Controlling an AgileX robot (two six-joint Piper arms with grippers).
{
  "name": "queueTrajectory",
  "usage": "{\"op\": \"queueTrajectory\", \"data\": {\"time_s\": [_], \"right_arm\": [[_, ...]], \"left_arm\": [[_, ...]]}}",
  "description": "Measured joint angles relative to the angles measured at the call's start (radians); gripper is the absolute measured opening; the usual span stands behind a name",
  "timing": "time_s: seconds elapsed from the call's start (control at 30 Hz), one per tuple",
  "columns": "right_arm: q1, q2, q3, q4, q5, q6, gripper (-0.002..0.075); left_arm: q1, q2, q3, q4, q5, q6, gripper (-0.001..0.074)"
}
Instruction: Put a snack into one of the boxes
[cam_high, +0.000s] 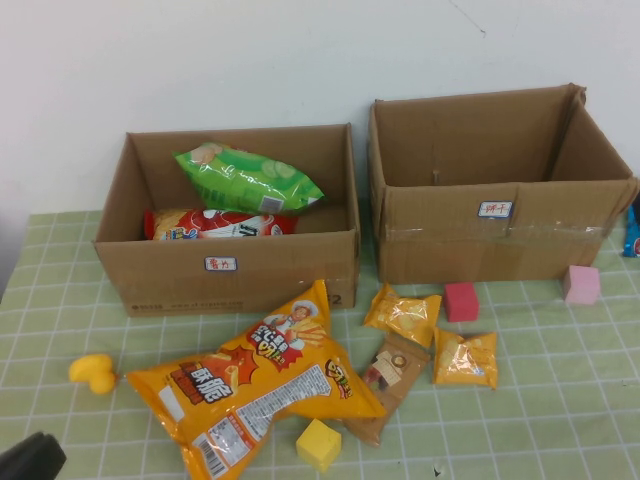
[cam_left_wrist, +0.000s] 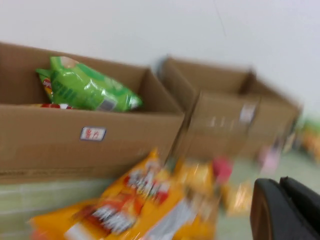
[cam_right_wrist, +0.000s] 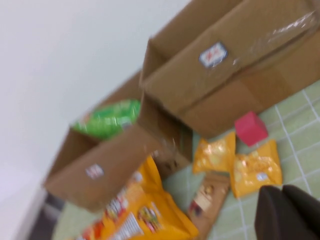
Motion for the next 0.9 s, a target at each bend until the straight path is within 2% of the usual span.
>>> {"op": "queueTrajectory", "data": {"time_s": [0.17,0.3,0.53,0.7,0.8,0.87,0.9], "right_arm": [[0.0,0.0,0.0,0.0,0.027,-0.082,-0.0002],[0.0,0.0,0.0,0.0,0.032,-0.11,-0.0002],[0.0,0.0,0.0,0.0,0.035,-0.15,-0.0002],[0.0,0.0,0.0,0.0,0.036,-0.152,-0.0002],[0.0,0.0,0.0,0.0,0.041,-0.152,-0.0002],[0.0,0.0,0.0,0.0,0.043,-0.16,-0.0002],[0.0,0.0,0.0,0.0,0.043,-0.167,-0.0002]], "left_arm": [[-0.029,0.273,-0.276,0.327,0.274,-0.012,-0.0003],[-0.1,0.483,-0.412,0.483,0.412,0.016,-0.0003],[-0.264,0.838,-0.493,0.725,0.451,0.0,-0.0002],[-0.408,1.051,-0.544,0.813,0.422,-0.057,0.0008],[-0.487,1.172,-0.596,0.843,0.388,-0.067,0.0092],[-0.535,1.242,-0.633,0.866,0.365,-0.071,0.0201],[-0.557,1.28,-0.654,0.876,0.357,-0.073,0.0281]]}}
